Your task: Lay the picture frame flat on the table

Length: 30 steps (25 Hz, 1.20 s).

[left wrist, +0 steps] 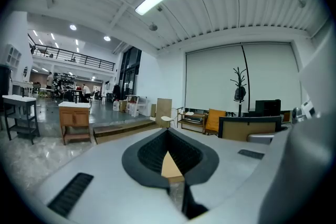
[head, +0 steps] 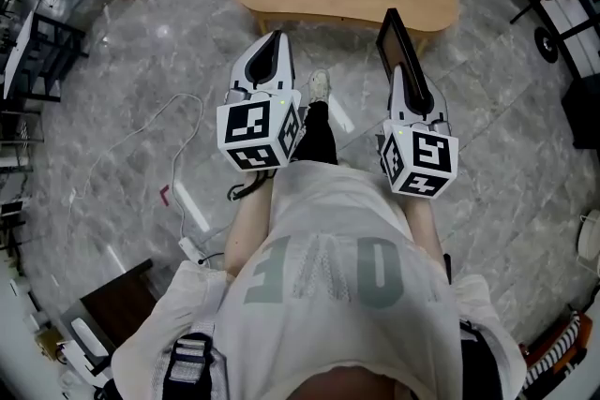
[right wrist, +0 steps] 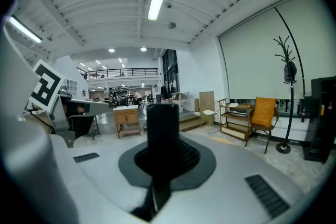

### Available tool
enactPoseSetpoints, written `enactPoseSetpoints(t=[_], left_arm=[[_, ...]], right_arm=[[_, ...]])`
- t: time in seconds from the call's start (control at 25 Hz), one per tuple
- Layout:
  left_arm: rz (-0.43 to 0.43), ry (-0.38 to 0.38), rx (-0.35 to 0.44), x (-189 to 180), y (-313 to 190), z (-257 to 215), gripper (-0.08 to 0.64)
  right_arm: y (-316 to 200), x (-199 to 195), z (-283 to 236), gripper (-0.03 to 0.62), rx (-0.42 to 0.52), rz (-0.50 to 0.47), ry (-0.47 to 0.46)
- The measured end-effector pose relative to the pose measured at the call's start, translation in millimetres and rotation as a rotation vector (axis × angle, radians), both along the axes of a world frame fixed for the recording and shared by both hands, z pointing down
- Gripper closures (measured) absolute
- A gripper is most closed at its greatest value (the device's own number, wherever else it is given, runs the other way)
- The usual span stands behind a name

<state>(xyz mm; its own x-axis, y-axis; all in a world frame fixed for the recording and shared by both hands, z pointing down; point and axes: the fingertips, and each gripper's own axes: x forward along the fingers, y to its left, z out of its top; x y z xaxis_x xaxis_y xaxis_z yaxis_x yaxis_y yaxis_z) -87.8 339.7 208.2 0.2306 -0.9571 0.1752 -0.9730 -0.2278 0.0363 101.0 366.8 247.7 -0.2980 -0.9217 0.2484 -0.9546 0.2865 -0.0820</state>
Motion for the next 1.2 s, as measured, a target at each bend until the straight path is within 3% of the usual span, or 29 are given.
enactPoseSetpoints(t=[0.28,0.6,0.76,1.2], left_arm=[[0.064,0.026,0.06,23.9,-48.3,-2.8,0.549],[0.125,0.052,0.097,26.9,-122.9,-13.8,0.549],[0.134,0.015,0.082,13.9,-166.7,-9.2,0.549],[0.143,0.035,0.013,-26.7,-299.9,8.1,0.549]], right_arm=[[-39.0,12.3,-7.8,0.575,0.062,0.022,0.031],[-103.8,5.3,-5.3,0.575,0.041,0.047,0.055],[-147.7,-1.3,-1.2,0.575,0.031,0.078,0.052],[-275.1,-37.4,-1.6,0.575,-0.021,0.094,0.048]])
